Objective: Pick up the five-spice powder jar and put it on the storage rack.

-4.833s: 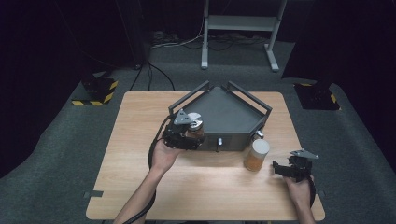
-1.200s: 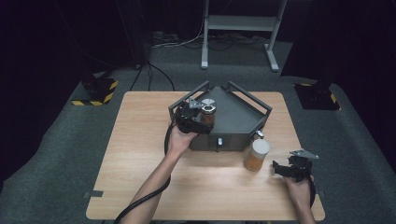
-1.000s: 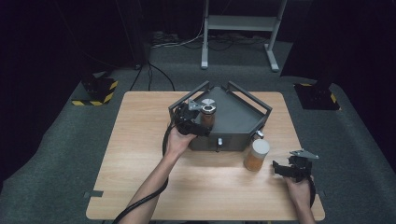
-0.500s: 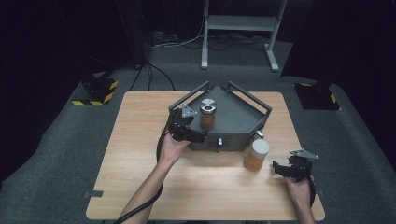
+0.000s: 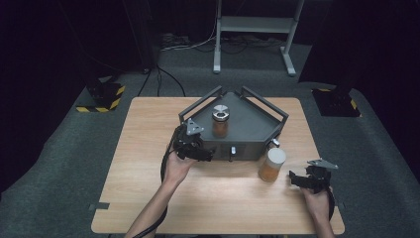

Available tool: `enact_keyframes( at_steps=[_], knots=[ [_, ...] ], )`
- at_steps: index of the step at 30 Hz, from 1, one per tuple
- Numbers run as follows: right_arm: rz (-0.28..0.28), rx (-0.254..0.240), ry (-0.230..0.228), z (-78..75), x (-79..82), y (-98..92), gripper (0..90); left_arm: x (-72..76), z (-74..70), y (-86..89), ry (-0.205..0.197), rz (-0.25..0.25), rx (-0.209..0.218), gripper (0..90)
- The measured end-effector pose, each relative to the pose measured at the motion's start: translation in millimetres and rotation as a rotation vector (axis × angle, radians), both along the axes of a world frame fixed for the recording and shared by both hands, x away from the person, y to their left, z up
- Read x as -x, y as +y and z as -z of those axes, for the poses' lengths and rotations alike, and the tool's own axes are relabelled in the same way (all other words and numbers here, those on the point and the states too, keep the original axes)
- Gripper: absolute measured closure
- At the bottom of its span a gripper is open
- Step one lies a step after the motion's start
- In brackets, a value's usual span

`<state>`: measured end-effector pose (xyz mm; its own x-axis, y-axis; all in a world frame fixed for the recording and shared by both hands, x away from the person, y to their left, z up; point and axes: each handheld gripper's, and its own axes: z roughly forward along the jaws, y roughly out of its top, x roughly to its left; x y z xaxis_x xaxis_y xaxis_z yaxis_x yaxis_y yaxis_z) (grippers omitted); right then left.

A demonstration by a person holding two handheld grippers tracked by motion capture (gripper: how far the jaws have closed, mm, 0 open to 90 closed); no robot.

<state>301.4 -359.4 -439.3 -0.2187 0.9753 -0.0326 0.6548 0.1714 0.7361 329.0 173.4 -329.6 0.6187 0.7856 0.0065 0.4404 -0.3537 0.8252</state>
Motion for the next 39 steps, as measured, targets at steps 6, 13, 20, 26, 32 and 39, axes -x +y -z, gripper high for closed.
enact_keyframes(
  at_steps=[6, 13, 20, 26, 32, 39],
  knots=[
    [0.0, 0.0, 0.0, 0.0, 0.0, 0.0, 5.6, 9.8, 5.8, 2.1, -0.003, -0.002, -0.01, 1.2],
    [0.0, 0.0, 0.0, 0.0, 0.0, 0.0, 5.6, 17.0, 18.4, 7.0, 0.017, -0.009, 0.001, 1.2],
    [0.0, 0.0, 0.0, 0.0, 0.0, 0.0, 5.6, 20.7, 28.5, 9.9, 0.03, -0.021, 0.006, 1.2],
    [0.0, 0.0, 0.0, 0.0, 0.0, 0.0, 5.6, 23.5, 40.7, 9.0, 0.04, -0.024, -0.018, 1.2],
    [0.0, 0.0, 0.0, 0.0, 0.0, 0.0, 5.6, 24.4, 55.7, 10.8, 0.058, -0.027, -0.007, 1.1],
    [0.0, 0.0, 0.0, 0.0, 0.0, 0.0, 5.6, 24.5, 69.5, 8.8, 0.076, -0.031, -0.008, 1.1]
  ],
)
